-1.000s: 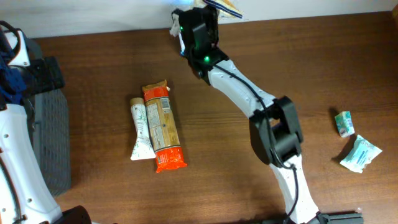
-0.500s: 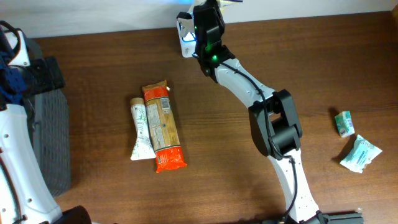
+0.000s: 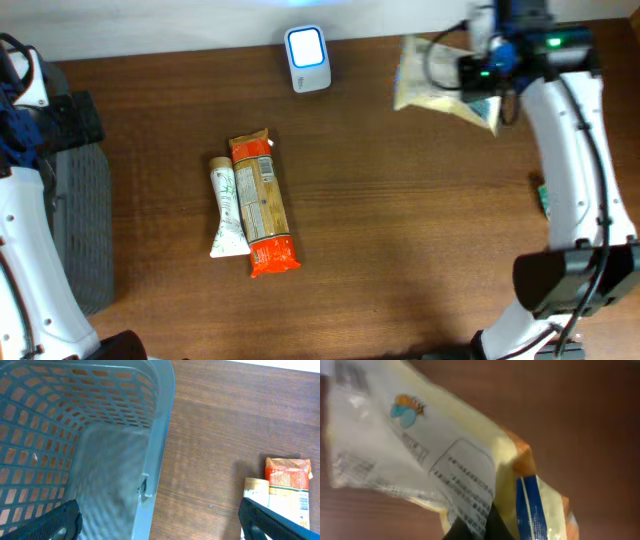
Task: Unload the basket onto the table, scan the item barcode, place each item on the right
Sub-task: 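Move the yellow bag right and release it on the table, then grasp the orange-and-white snack bar pack with the right gripper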
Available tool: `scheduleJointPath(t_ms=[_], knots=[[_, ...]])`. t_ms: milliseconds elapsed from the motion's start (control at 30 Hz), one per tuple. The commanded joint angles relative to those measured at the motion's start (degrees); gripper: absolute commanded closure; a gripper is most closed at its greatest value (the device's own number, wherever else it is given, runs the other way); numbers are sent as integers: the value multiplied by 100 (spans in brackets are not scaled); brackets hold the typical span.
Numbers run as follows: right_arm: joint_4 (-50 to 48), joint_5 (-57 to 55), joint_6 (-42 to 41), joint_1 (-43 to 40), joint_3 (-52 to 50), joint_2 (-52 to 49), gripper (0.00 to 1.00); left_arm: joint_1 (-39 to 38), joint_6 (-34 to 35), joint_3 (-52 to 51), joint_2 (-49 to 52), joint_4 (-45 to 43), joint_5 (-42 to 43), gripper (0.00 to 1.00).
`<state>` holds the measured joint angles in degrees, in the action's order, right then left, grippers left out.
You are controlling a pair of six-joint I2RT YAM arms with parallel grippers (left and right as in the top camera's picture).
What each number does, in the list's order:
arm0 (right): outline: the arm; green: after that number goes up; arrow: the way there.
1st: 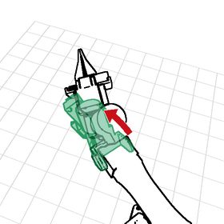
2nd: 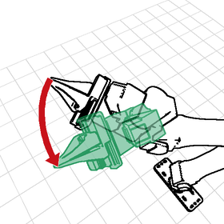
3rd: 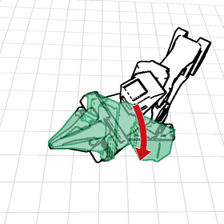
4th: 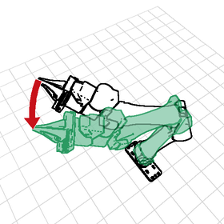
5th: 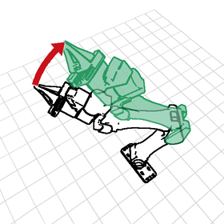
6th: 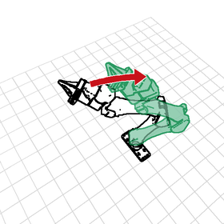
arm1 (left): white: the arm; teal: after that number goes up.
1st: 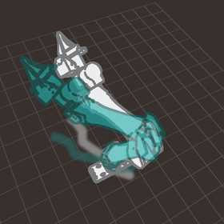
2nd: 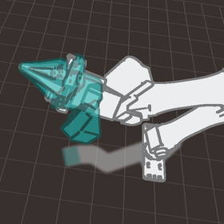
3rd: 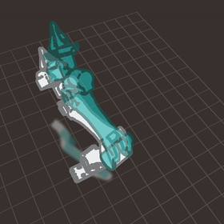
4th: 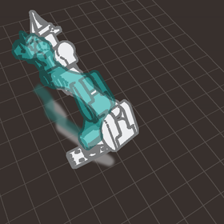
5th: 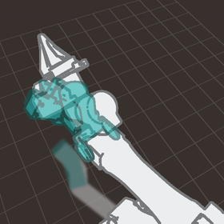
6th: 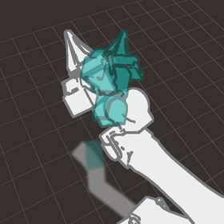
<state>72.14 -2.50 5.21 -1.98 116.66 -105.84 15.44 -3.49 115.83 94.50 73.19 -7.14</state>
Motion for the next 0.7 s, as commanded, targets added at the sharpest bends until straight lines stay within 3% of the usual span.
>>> scheduleJointPath(t_ms=[0,133,167,200,233,367,400,433,500,633,667], knots=[[424,323,-1154,-1405,-503,-203,96,11,-72,31,-61,-2,-22,1],[20,-354,-1154,-2487,-1565,-525,96,11,-72,31,-61,-2,-22,1],[-168,-326,-1154,-2640,-1764,-535,89,11,-72,31,-61,-2,-22,1],[-210,-26,-1150,-2682,-1773,-533,60,11,-72,31,-61,-2,-22,1],[-157,188,-1147,-2682,-1740,-527,42,11,-72,31,-61,-2,-22,1],[597,1410,-844,-2472,-767,-501,27,11,-72,31,-61,0,-22,1],[640,2022,-776,-2295,-562,-501,27,11,-72,31,-61,-2,-22,1],[468,3058,-457,-1836,-568,-514,20,11,-72,31,-61,-2,-22,1],[-42,3346,-463,-916,-802,-573,14,11,-72,31,-61,-2,-22,1],[-627,3901,-461,1117,-1231,-1392,15,11,-72,31,-61,-2,-22,1],[-852,4334,-461,1628,-1244,-1836,19,11,-72,31,-61,-2,-22,1]])
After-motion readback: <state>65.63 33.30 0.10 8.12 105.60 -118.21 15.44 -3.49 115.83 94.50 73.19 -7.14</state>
